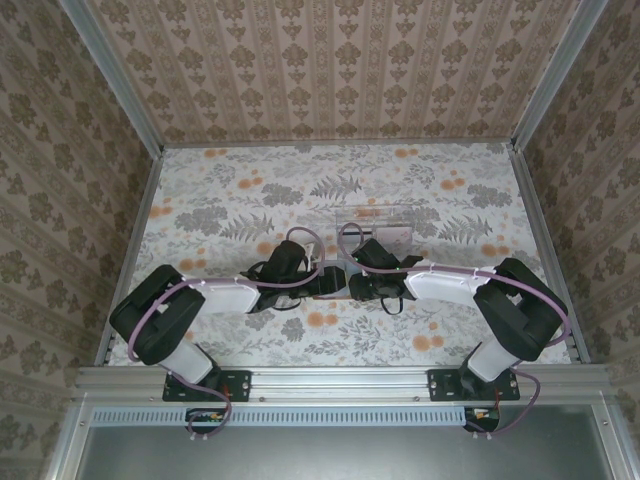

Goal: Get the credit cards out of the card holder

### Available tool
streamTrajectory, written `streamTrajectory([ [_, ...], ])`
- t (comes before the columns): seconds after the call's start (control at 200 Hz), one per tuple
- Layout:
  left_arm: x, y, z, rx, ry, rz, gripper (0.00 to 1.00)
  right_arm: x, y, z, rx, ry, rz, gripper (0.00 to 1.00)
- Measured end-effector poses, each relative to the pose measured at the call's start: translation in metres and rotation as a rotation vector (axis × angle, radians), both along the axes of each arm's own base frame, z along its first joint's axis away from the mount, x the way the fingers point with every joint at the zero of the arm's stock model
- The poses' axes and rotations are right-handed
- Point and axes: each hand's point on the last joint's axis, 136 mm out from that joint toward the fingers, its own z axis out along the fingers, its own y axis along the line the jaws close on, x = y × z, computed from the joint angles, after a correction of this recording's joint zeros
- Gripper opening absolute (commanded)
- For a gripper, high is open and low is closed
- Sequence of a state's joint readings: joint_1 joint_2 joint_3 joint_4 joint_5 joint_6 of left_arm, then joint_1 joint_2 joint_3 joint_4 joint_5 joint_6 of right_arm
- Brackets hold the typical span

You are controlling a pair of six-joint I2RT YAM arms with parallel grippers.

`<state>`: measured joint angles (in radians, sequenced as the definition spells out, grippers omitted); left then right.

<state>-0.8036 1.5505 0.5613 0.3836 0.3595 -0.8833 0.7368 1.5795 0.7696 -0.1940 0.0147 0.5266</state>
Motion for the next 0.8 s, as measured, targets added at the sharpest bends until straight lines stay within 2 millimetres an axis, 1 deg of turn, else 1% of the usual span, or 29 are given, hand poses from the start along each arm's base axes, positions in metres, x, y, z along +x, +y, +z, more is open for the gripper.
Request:
streamTrajectory([
  [0.185,0.002,-0.004,-0.001,-0.019,0.004,0.002,0.79,0.000,0.000,0.000,-0.002,0.000,-0.001,0.34],
  [0.32,0.003,-0.005,-0.002,-0.026,0.006,0.006,0.79,0.001,-0.003,-0.001,-0.014,-0.005,-0.008,0.34],
  [0.405,0.003,-0.005,-0.002,-0.026,0.006,0.006,0.79,0.002,-0.005,0.002,-0.019,-0.015,-0.017,0.34],
  [0.53,0.003,-0.005,-0.002,-0.025,0.006,0.006,0.79,0.004,-0.013,0.016,-0.015,-0.057,-0.053,0.34],
  [0.65,0.003,-0.005,-0.002,-0.025,0.006,0.006,0.79,0.011,-0.025,0.030,-0.005,-0.100,-0.110,0.34],
  [0.71,0.003,-0.005,-0.002,-0.025,0.007,0.006,0.79,0.013,-0.032,0.030,-0.003,-0.100,-0.139,0.34],
  [0.795,0.003,-0.005,-0.002,-0.025,0.007,0.005,0.78,0.012,-0.042,0.022,-0.015,-0.081,-0.167,0.34],
])
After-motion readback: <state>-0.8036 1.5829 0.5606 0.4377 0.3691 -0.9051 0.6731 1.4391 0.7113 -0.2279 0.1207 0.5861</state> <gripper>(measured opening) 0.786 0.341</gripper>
